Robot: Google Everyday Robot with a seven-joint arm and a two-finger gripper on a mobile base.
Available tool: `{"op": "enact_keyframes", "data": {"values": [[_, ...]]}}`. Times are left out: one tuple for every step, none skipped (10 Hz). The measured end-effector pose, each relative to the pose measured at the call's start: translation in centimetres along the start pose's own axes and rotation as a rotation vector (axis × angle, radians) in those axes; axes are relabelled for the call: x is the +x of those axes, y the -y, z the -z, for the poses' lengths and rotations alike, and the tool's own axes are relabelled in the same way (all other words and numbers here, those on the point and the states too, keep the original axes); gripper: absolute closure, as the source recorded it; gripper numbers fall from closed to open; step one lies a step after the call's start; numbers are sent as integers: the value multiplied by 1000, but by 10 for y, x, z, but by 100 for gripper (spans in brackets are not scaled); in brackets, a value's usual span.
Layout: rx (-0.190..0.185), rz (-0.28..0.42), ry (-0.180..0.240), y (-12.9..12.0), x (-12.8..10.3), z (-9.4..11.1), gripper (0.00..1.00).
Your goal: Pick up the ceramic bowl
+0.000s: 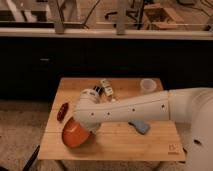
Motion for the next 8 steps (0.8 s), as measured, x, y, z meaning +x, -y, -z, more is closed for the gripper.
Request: {"op": "enact_keyframes", "data": {"values": [[-1,2,-2,-1,0,1,100],[-2,4,-3,-1,0,1,100],[-3,6,-5,-2,-1,2,100],[-4,8,-6,-2,-1,2,100],[-4,11,-8,-3,0,2,100],[-5,13,-9,-3,0,2,100],[-8,14,-9,-4,-1,2,100],[-10,15,-10,-4,-1,3,100]]}}
